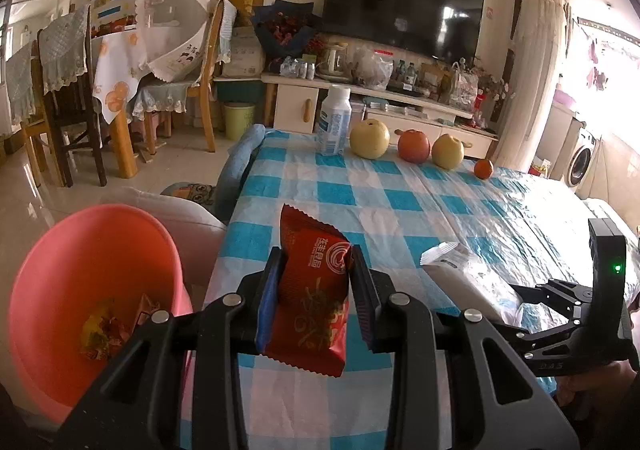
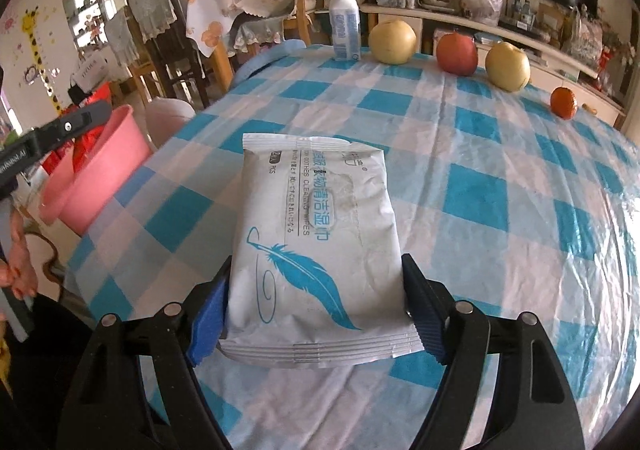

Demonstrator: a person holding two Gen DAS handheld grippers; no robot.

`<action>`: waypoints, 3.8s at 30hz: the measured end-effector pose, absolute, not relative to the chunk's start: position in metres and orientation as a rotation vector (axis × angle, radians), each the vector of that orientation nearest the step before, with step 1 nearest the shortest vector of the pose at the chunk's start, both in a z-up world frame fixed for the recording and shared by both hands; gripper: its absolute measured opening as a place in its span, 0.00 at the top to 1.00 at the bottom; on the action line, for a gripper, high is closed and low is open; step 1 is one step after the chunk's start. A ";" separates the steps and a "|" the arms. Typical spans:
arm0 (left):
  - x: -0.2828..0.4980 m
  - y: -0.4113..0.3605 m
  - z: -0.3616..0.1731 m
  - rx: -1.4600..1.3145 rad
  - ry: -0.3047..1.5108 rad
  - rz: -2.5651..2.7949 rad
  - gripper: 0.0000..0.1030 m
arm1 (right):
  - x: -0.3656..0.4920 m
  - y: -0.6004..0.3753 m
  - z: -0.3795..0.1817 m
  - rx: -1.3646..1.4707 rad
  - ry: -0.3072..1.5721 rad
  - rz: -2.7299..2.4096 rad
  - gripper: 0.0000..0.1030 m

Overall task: Collect trash
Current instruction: 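Close the right gripper on the white feather-print wipes pack while the left gripper holds the red packet, then lift the red packet and wipes pack and carry both over the pink bucket, then open both grippers to drop the packet and wipes pack into the bucket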

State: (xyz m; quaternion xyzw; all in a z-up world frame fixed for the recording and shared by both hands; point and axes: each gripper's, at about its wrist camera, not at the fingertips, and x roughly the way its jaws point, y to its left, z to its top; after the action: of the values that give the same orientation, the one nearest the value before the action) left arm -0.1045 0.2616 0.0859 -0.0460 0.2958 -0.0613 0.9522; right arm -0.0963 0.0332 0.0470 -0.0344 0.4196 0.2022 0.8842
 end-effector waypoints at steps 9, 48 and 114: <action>-0.083 0.241 0.051 -0.108 0.798 -0.221 0.63 | -0.096 0.037 0.039 -0.135 0.909 0.346 0.24; -0.079 0.235 0.027 -0.109 0.915 -0.219 0.61 | -0.084 0.039 0.030 -0.153 0.880 0.388 0.25; -0.130 0.443 0.082 -0.492 0.523 0.526 0.11 | -0.053 0.220 0.139 0.191 0.784 0.736 0.11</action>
State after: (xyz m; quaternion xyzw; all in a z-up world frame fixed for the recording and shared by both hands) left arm -0.1296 0.4433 0.0822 -0.2377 0.2531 0.2545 0.9026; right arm -0.0528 0.2201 0.1390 0.0906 0.3728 0.3502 0.8545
